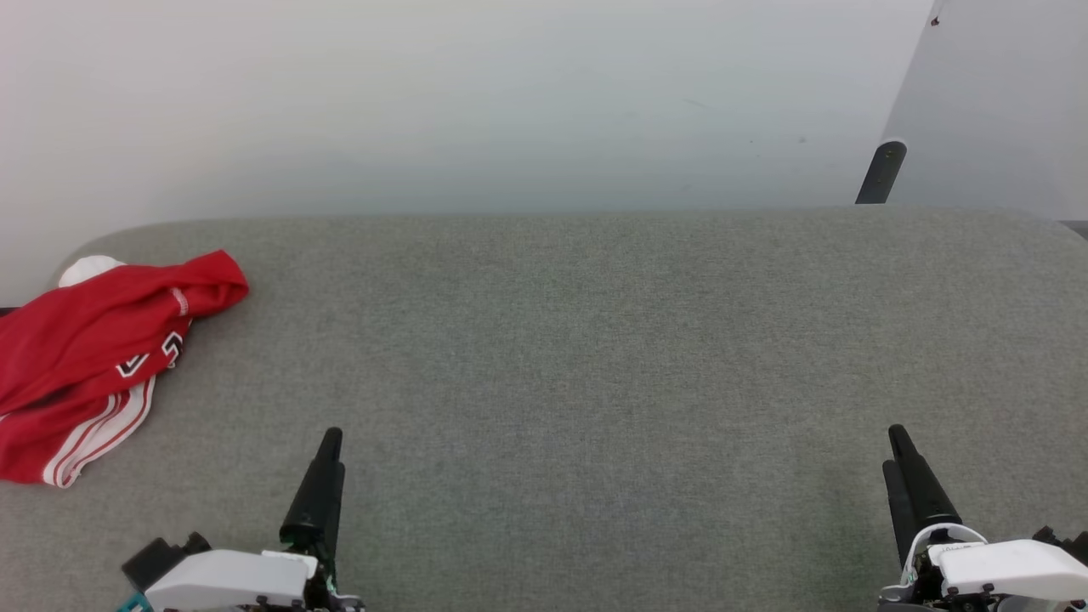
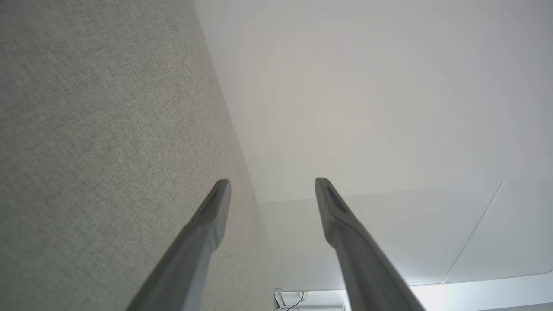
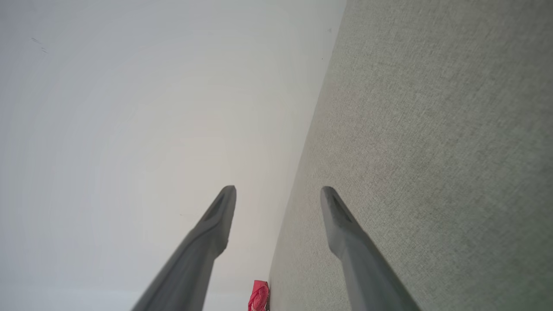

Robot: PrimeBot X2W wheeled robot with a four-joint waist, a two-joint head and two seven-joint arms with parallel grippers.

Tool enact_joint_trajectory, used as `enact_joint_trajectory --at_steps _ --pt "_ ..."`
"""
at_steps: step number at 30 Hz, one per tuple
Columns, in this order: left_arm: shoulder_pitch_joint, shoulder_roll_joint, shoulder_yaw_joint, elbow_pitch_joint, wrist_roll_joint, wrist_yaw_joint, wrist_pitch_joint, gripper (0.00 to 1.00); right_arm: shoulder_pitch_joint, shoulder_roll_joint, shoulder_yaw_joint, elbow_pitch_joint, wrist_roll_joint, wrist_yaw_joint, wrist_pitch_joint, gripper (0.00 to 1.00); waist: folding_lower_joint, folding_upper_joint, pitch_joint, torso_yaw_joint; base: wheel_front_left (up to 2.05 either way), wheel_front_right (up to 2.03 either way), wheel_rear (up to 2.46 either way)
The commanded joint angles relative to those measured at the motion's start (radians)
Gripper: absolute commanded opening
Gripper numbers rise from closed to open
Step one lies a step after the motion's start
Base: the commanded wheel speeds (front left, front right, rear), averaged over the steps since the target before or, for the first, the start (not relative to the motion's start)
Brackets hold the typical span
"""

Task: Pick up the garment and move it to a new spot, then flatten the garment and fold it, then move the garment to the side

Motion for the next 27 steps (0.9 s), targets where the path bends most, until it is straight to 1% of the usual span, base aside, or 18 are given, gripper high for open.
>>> enact_joint_trajectory --at_steps 1,7,16,27 --pt "-0.015 0.015 -0.010 -0.022 0.029 0.002 -0.010 1.00 -0.025 -0.006 0.005 -0.015 -0.030 0.000 -0.010 1.00 0.0000 0.0000 0.000 0.000 0.00 0.00 0.00" --pt "-0.018 0.042 -0.034 -0.028 0.125 0.018 -0.058 1.00 -0.034 -0.009 0.007 -0.014 -0.142 0.000 -0.028 1.00 0.0000 0.0000 -0.001 -0.002 0.00 0.00 0.00" --pt "-0.025 0.094 -0.077 -0.027 0.312 0.059 -0.119 1.00 -0.043 -0.007 -0.005 -0.025 -0.377 0.000 -0.050 1.00 0.0000 0.0000 -0.002 -0.003 0.00 0.00 0.00" --pt "-0.030 0.133 -0.126 -0.030 0.537 0.098 -0.163 1.00 -0.046 0.000 -0.012 -0.050 -0.642 0.000 -0.078 1.00 0.0000 0.0000 -0.002 -0.006 0.00 0.00 0.00"
